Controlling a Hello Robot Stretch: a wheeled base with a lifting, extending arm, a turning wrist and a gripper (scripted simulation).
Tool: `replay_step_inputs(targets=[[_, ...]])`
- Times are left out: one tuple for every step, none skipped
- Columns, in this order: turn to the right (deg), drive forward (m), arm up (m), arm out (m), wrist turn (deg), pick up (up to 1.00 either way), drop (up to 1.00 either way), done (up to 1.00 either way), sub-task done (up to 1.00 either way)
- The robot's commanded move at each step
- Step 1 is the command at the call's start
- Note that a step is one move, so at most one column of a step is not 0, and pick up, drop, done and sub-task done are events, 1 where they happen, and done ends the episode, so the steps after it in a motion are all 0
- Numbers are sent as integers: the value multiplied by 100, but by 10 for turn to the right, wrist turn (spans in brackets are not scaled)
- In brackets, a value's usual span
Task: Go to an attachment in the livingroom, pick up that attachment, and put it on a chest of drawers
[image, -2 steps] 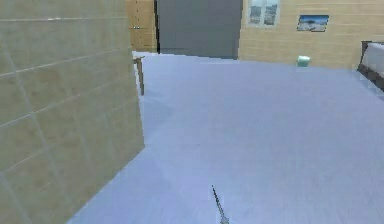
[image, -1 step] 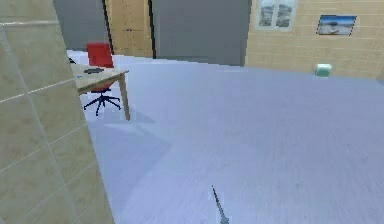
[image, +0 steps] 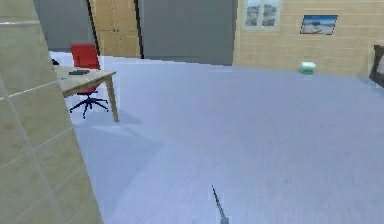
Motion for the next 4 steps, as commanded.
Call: replay_step_inputs(targets=[[0,100,0,0,0,0,0,0,0],[-120,0,0,0,0,0,0,0,0],[0,100,0,0,0,0,0,0,0],[0,80,0,0,0,0,0,0,0]])
